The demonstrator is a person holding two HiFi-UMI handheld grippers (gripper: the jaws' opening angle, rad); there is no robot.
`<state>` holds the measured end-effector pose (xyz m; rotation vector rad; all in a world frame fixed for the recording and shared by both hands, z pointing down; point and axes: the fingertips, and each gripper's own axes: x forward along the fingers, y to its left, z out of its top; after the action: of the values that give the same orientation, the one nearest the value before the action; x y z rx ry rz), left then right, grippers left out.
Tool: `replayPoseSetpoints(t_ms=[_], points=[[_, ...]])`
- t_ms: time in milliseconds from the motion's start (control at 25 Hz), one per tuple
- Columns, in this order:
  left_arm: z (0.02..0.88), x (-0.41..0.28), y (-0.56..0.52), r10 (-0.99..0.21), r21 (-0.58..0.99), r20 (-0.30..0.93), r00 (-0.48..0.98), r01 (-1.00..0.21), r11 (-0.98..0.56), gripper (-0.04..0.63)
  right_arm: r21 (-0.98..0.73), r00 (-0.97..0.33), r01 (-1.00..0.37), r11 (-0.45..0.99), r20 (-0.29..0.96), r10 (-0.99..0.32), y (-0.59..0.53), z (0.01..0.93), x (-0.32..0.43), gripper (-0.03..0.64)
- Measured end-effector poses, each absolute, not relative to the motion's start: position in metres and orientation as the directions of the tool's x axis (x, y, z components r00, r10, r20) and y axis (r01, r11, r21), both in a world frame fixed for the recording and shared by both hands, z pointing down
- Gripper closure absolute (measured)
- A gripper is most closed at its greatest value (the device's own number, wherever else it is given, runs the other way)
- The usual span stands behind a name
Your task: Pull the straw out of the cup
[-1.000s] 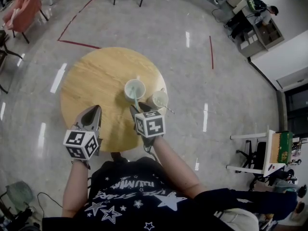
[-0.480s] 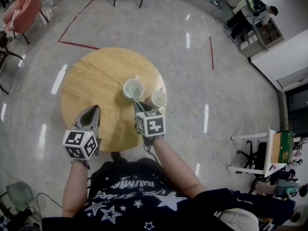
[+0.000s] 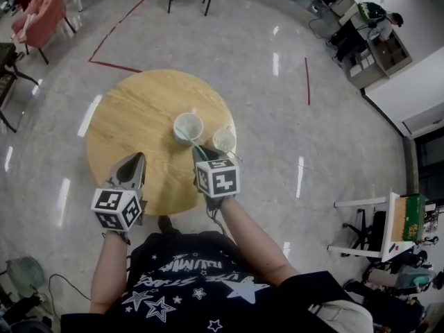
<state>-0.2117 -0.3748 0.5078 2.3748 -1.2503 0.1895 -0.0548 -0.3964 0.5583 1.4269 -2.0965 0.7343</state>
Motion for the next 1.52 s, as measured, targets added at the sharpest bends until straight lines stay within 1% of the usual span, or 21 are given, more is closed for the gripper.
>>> replayPoseSetpoints(t_ms=[480, 920, 1520], points=[[0.490, -0.185, -0.332, -0.789, 0.286, 0.304, 0.533, -0.841, -0.459, 0.589, -0.177, -0.416, -0.903, 0.392, 0.588, -0.693, -0.360, 0.518, -0.040, 0.586], [0.480, -0.137, -0.272, -0.820, 0.267, 0.295, 0.490, -0.867, -0.421, 0.589, -0.173, -0.467, -0.876, 0.451, 0.541, -0.699, -0.308, 0.498, 0.004, 0.586], [0.477, -0.073, -0.175, -0.875, 0.251, 0.286, 0.392, -0.911, -0.326, 0.589, -0.195, -0.557, -0.815, 0.546, 0.528, -0.641, -0.227, 0.503, 0.065, 0.586]])
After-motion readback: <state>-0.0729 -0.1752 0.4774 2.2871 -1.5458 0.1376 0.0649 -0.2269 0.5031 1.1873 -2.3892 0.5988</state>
